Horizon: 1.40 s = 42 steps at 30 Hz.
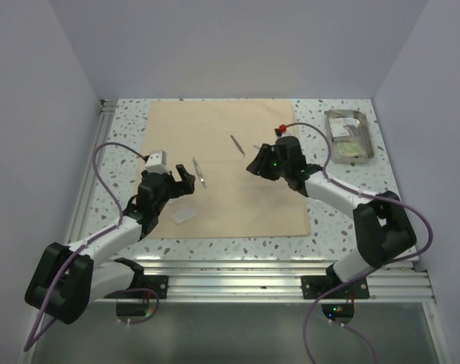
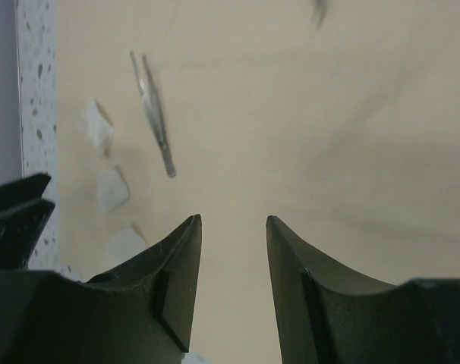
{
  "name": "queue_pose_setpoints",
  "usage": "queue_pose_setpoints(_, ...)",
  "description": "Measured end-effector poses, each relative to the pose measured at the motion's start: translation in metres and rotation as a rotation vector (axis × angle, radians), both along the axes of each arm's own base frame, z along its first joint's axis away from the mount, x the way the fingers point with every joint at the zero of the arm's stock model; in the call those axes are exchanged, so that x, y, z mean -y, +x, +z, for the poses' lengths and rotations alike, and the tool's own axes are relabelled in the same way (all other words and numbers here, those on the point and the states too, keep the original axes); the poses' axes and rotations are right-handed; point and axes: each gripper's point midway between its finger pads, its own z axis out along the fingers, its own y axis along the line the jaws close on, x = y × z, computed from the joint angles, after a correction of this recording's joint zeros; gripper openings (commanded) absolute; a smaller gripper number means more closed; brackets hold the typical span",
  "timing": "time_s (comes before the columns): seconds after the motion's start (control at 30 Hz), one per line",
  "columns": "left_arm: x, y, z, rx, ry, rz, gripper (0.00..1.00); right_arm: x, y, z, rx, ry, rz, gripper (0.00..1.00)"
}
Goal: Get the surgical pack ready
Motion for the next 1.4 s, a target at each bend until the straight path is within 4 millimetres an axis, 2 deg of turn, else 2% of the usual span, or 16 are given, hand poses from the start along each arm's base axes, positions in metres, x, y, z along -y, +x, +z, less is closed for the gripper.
queue_pose_setpoints(0.2,-0.027,0.005,-0.007,-0.042,-0.02,0.107,0.99,-0.113,-0.058,-0.014,-0.019,-0.072,0.363,0.44)
queue_pose_setpoints(0.3,-0.041,0.007,-0.008,-0.054,-0.047,0.161,0.99,-0.149,-0.081,-0.027,-0.03,-0.104,0.485,0.46)
queue_pose_setpoints(0.4,-0.057,0.01,-0.009,-0.064,-0.072,0.224,0.99,-0.173,-0.093,-0.045,-0.042,-0.141,0.566,0.47)
queue_pose_setpoints(0.5,-0.067,0.009,-0.006,-0.06,-0.096,0.27,0.99,-0.187,-0.101,-0.064,-0.058,-0.177,0.615,0.49)
queue_pose_setpoints(0.67,-0.069,0.007,0.004,-0.032,-0.121,0.281,0.99,-0.198,-0.108,-0.083,-0.08,-0.213,0.66,0.49)
queue_pose_setpoints(0.83,-0.069,0.007,0.006,-0.028,-0.124,0.282,0.99,-0.214,-0.105,-0.089,-0.073,-0.224,0.7,0.47)
queue_pose_setpoints(1.0,-0.068,0.007,0.006,-0.029,-0.125,0.279,0.99,-0.221,-0.106,-0.091,-0.074,-0.218,0.723,0.45)
queue_pose_setpoints(1.33,-0.067,0.006,0.005,-0.03,-0.126,0.272,0.99,-0.232,-0.104,-0.095,-0.07,-0.209,0.745,0.25)
queue_pose_setpoints(1.4,-0.067,0.006,0.005,-0.03,-0.126,0.272,0.99,-0.232,-0.105,-0.096,-0.069,-0.212,0.748,0.1)
